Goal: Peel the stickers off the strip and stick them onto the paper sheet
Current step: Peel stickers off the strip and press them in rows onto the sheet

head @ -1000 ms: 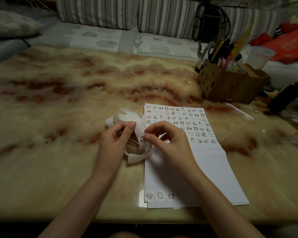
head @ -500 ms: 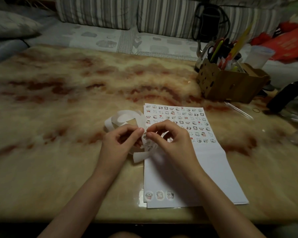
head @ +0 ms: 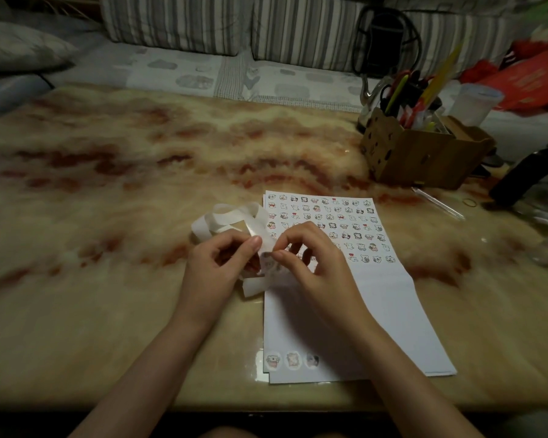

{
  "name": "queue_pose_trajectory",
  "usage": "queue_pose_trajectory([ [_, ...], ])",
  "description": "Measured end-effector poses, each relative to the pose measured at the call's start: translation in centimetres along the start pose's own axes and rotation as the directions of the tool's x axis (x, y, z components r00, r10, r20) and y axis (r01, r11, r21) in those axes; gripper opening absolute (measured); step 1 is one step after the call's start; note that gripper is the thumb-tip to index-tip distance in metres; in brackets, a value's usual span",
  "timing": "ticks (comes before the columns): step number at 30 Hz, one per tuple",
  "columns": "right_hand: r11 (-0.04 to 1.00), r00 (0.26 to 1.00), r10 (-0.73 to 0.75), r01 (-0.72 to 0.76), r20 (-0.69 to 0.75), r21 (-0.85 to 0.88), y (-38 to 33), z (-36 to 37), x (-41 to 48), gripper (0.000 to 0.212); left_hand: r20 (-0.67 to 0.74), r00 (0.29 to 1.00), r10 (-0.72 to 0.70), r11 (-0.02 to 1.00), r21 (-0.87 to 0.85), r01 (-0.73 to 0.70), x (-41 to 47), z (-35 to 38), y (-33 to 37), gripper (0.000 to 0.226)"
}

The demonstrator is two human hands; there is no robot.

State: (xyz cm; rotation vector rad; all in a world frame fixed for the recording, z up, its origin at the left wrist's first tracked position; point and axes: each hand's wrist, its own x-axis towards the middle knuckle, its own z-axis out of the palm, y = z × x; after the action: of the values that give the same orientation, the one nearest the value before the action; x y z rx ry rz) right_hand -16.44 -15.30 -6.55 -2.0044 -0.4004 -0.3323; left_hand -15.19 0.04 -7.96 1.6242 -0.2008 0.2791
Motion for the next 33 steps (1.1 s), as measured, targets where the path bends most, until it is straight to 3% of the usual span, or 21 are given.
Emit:
queue_pose_trajectory([
  [3,0.993,0.998,0.036,-0.031,-0.045,0.110,0.0,-0.9,-0.1,0.009,-0.005,1.000,-0.011,1.000,-0.005,0.011,0.1,0.0,-0.1,0.012],
  [6,0.935,0.975,0.215,-0.191,-0.048,0.299,0.3,-2.8,0.3,0.013,-0.013,1.000,-0.020,1.000,-0.005,0.020,0.1,0.0,-0.2,0.013],
  [10,0.883,0.897,0.435,-0.441,0.072,0.160,2.0,-6.1,0.8,0.009,-0.019,0.999,-0.031,1.000,0.001,0.031,0.1,0.0,-0.3,0.013],
  [13,0.840,0.842,0.533,-0.538,0.079,0.072,3.2,-7.5,1.0,0.008,-0.017,0.999,-0.032,0.999,0.012,0.032,0.1,0.1,-0.3,0.012],
  [21,0.815,0.813,0.579,-0.577,0.053,-0.060,3.9,-7.1,1.0,0.006,-0.019,0.999,-0.036,0.999,0.020,0.036,0.0,0.1,-0.3,0.013],
  [33,0.821,0.823,0.567,-0.560,0.040,-0.109,4.3,-6.8,0.6,0.007,-0.014,1.000,-0.025,0.999,0.033,0.025,0.0,0.1,-0.2,0.013],
])
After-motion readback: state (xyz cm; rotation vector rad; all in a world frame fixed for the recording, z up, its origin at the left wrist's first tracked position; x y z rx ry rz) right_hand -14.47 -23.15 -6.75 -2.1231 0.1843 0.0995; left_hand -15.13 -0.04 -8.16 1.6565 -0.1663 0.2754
